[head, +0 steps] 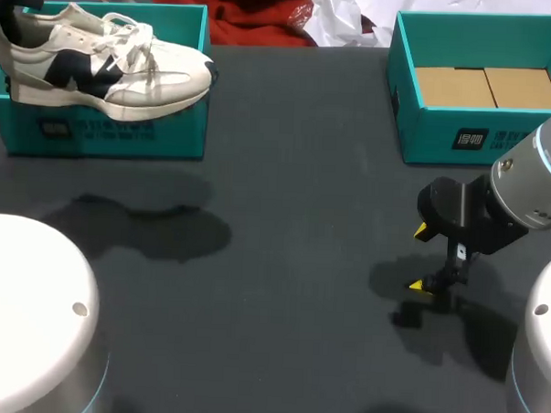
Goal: Take the shoe out of the shoebox, open the shoe tongue, remove and reinsert the insole, then place the shoe into the shoebox
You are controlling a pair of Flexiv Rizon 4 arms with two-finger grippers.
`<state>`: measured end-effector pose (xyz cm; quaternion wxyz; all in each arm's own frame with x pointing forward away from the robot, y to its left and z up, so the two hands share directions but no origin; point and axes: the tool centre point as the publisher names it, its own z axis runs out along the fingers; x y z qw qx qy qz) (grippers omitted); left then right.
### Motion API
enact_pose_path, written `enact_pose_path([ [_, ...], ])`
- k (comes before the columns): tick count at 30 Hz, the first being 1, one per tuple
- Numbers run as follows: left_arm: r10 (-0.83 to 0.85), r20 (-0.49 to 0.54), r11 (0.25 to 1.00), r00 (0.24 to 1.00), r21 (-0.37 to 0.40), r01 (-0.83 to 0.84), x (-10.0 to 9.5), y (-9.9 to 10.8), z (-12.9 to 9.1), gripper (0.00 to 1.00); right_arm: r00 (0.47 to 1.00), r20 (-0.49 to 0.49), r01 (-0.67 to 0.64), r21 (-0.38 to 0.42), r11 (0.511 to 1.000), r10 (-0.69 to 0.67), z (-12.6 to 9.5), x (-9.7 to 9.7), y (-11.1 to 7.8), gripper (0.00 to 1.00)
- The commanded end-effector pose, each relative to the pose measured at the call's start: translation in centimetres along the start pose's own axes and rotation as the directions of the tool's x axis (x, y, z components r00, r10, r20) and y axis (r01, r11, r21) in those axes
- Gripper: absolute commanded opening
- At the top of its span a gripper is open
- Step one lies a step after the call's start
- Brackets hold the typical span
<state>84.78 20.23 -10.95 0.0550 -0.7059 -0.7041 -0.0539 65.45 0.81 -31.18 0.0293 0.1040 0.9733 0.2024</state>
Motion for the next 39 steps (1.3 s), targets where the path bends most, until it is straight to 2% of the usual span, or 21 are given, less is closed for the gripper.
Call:
enact_pose_path([
  [1, 0.001, 0.001, 1.000, 1.000, -0.021, -0.001, 0.1, -0.3, 0.0, 0.00, 1.000, 0.003, 0.000, 0.000, 1.000, 0.000, -0.1, 0.2, -0.1, 1.00],
  [3, -0.043, -0.025, 0.998, 0.999, -0.048, 0.042, -1.0, -2.6, 0.7, 0.00, 1.000, 0.003, 0.000, 0.000, 1.000, 0.000, -0.1, 0.2, -0.1, 1.00],
  [7, -0.082, -0.053, 0.996, 0.995, -0.036, 0.080, -3.5, -5.6, 2.2, 0.00, 1.000, 0.003, 0.000, 0.000, 1.000, 0.000, -0.1, 0.2, -0.1, 1.00],
  [10, -0.108, -0.073, 0.993, 0.991, -0.045, 0.105, -4.9, -7.0, 3.3, 0.00, 1.000, 0.003, 0.000, 0.000, 1.000, 0.000, -0.1, 0.2, -0.1, 1.00],
  [18, -0.109, -0.070, 0.993, 0.992, 0.026, 0.111, -8.9, -10.3, 6.2, 0.00, 1.000, 0.003, 0.000, 0.000, 1.000, 0.000, -0.1, 0.2, -0.1, 1.00],
  [25, -0.072, -0.062, 0.994, 0.995, 0.078, 0.076, -11.8, -13.1, 7.6, 0.00, 1.000, 0.003, 0.000, 0.000, 1.000, 0.000, -0.1, 0.2, -0.1, 1.00],
  [30, -0.060, -0.054, 0.997, 0.997, 0.053, 0.063, -14.0, -15.3, 8.8, 0.00, 1.000, 0.003, 0.000, 0.000, 1.000, 0.000, -0.1, 0.2, -0.1, 1.00],
  [32, -0.062, -0.049, 0.996, 0.997, 0.066, 0.065, -14.9, -15.6, 9.4, 0.00, 1.000, 0.003, 0.000, 0.000, 1.000, 0.000, -0.1, 0.2, -0.1, 1.00],
  [33, -0.086, -0.065, 0.995, 0.994, 0.037, 0.089, -15.7, -15.8, 10.0, 0.00, 1.000, 0.003, 0.000, 0.000, 1.000, 0.000, -0.1, 0.2, -0.1, 1.00],
  [39, -0.086, -0.065, 0.995, 0.994, 0.037, 0.089, -15.7, -15.8, 10.0, 0.00, 1.000, 0.003, 0.000, 0.000, 1.000, 0.000, -0.1, 0.2, -0.1, 1.00],
])
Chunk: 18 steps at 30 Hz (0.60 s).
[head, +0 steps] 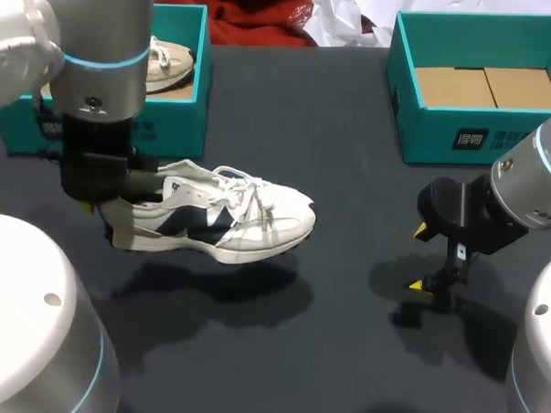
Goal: Take the shoe out of the shoebox, open the shoe tongue, remove and reinsert the insole, then place the shoe into the shoebox
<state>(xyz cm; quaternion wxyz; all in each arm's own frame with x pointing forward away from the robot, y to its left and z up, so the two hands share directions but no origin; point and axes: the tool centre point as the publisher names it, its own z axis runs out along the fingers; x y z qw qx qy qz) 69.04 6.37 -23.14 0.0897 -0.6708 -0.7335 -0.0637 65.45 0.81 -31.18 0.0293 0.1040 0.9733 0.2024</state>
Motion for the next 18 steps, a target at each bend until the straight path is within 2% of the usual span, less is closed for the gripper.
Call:
enact_pose_path([
  [1, 0.001, 0.000, 1.000, 1.000, -0.003, -0.001, -0.1, -0.1, 0.0, 0.00, 1.000, 0.003, 0.000, 0.000, 1.000, 0.000, -0.1, 0.2, -0.1, 1.00],
  [8, 0.001, 0.000, 1.000, 1.000, -0.003, -0.001, -0.1, -0.1, 0.0, 0.00, 1.000, 0.003, 0.000, 0.000, 1.000, 0.000, -0.1, 0.2, -0.1, 1.00],
  [12, 0.013, 0.006, 0.999, 1.000, -0.047, -0.013, -3.1, 0.2, 2.3, 0.00, 1.000, 0.003, 0.000, 0.000, 1.000, 0.000, -0.1, 0.2, -0.1, 1.00],
  [14, 0.012, -0.016, 0.999, 1.000, -0.039, -0.013, -4.8, 0.2, 3.6, 0.00, 1.000, 0.003, 0.000, 0.000, 1.000, 0.000, -0.1, 0.2, -0.1, 1.00],
  [18, 0.013, -0.022, 0.998, 1.000, -0.055, -0.014, -6.7, 0.3, 5.3, 0.00, 1.000, 0.003, 0.000, 0.000, 1.000, 0.000, -0.1, 0.2, -0.1, 1.00],
])
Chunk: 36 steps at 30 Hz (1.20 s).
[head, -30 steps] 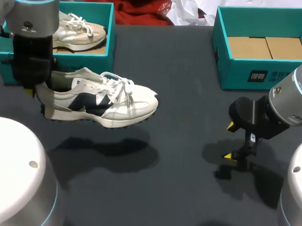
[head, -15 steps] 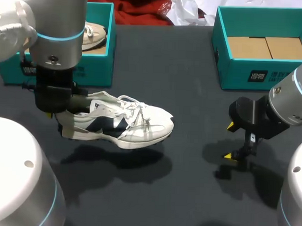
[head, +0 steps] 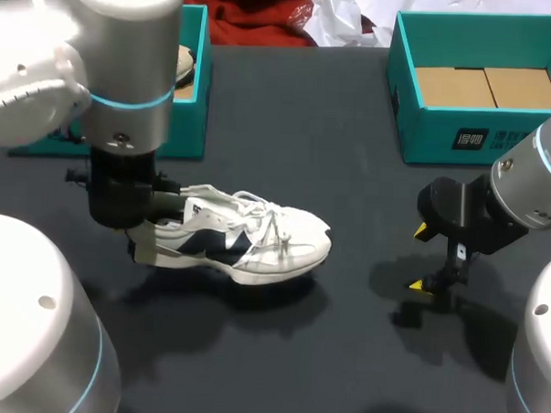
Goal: Take the shoe out of the shoebox, open the shoe tongue, remove and reinsert the insole, then place the shoe into the shoebox
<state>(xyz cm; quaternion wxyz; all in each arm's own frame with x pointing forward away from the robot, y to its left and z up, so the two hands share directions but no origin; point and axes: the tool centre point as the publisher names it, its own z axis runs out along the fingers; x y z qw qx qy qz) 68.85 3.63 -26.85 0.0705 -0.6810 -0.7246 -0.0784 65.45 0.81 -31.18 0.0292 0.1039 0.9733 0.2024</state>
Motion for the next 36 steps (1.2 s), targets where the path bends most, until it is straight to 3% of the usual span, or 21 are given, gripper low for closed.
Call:
enact_pose_path([
  [1, 0.005, -0.018, 1.000, 1.000, 0.003, -0.005, -3.7, 0.5, 2.8, 0.00, 1.000, 0.003, 0.000, 0.000, 1.000, 0.000, -0.1, 0.2, -0.1, 1.00],
  [16, 0.015, 0.002, 0.998, 1.000, -0.057, -0.014, -7.5, 1.1, 6.6, 0.00, 1.000, 0.003, 0.000, 0.000, 1.000, 0.000, -0.1, 0.2, -0.1, 1.00],
  [36, 0.020, 0.000, 0.998, 1.000, -0.058, -0.020, -8.5, 1.8, 8.3, 0.00, 1.000, 0.003, 0.000, 0.000, 1.000, 0.000, -0.1, 0.2, -0.1, 1.00],
])
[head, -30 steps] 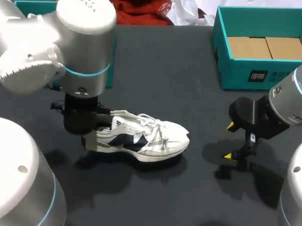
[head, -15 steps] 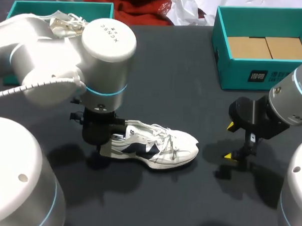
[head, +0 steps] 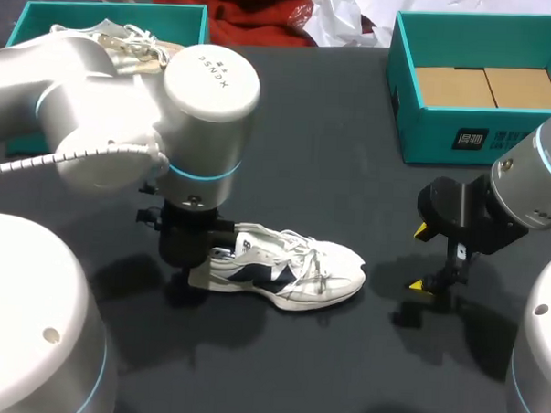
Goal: Take the shoe out of the shoebox, open the shoe tongue, remove and reinsert the insole, then place the shoe into the shoebox
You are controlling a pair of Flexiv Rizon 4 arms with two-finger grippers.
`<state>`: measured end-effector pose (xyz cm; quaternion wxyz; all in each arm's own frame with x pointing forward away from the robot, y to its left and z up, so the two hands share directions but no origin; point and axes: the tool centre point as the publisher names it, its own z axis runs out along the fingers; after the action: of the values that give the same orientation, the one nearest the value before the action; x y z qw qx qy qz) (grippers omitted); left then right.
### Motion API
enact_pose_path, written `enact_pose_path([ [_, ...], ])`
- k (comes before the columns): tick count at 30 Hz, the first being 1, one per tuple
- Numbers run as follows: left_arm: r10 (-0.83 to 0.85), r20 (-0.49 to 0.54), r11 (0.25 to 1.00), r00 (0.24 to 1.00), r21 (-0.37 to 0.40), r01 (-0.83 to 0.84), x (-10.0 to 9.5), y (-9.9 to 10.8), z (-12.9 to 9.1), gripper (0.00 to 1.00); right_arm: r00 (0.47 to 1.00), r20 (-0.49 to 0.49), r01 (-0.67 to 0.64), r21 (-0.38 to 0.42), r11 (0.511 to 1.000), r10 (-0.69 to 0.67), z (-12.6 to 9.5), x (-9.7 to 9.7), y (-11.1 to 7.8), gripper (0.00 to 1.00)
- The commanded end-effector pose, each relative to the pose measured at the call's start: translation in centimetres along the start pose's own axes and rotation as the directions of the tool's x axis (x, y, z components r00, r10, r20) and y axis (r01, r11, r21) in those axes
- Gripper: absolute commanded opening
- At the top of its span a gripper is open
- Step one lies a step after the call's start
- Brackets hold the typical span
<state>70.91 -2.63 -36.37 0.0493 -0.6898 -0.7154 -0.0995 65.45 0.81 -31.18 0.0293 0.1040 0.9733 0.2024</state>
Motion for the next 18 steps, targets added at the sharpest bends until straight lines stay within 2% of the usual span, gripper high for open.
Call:
enact_pose_path([
  [1, 0.002, -0.001, 1.000, 1.000, 0.004, -0.002, -0.3, 0.4, 0.3, 0.00, 1.000, 0.003, 0.000, 0.000, 1.000, 0.000, -0.1, 0.2, -0.1, 1.00],
  [18, 0.016, -0.016, 1.000, 1.000, 0.024, -0.016, -0.5, 0.7, 2.0, 0.00, 1.000, 0.003, 0.000, 0.000, 1.000, 0.000, -0.1, 0.2, -0.1, 1.00],
])
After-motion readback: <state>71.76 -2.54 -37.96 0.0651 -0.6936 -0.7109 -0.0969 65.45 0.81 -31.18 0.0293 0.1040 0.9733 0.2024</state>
